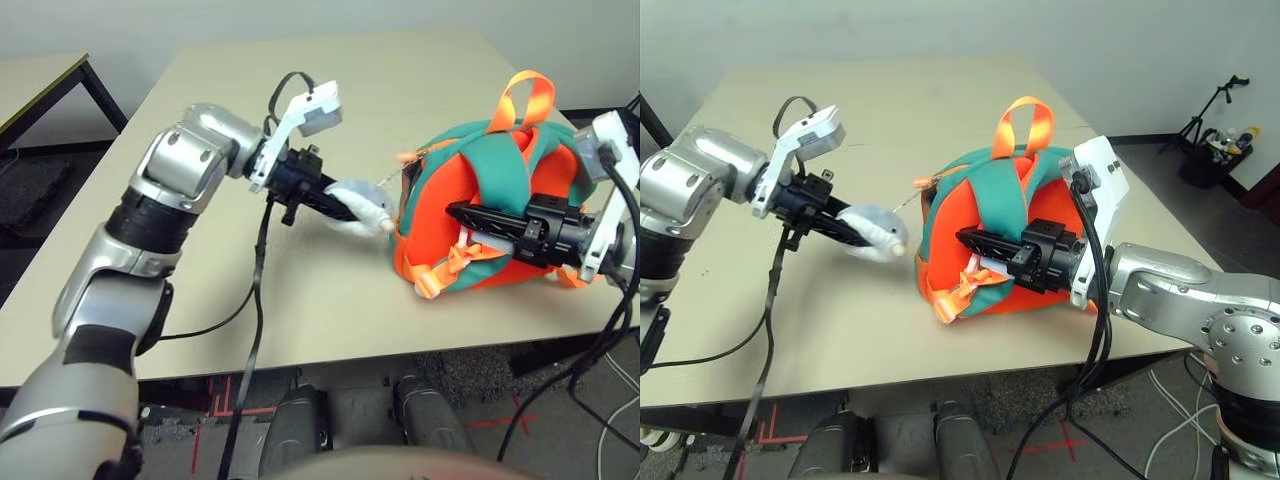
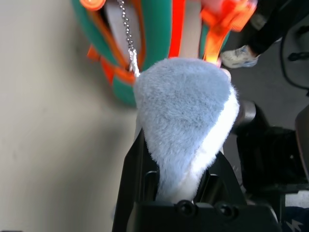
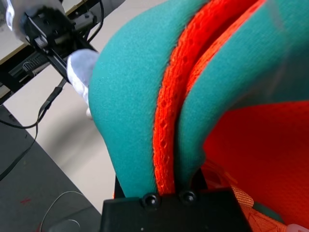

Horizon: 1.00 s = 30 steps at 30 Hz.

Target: Put the pencil case into the backpack and zip it.

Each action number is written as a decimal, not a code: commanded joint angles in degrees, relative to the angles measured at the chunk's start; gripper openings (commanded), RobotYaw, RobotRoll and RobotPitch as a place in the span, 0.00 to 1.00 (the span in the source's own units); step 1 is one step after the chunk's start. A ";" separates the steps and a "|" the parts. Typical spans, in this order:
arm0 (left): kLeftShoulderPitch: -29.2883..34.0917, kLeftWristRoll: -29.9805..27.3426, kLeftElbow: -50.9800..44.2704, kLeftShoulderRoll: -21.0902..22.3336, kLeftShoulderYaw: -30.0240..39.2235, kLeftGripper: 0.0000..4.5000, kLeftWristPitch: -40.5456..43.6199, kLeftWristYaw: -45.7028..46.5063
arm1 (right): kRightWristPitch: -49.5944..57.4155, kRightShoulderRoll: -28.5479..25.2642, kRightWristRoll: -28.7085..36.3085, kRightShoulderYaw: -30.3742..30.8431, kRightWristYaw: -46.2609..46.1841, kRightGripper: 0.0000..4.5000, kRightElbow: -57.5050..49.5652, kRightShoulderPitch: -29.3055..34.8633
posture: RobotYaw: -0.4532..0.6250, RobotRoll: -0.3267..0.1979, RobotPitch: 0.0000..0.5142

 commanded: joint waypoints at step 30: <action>24.18 -6.26 -4.29 0.29 42.71 1.00 24.15 42.12 | 24.26 -17.20 -5.00 -56.23 1.99 0.99 15.92 44.45 | 0.34 0.62 0.08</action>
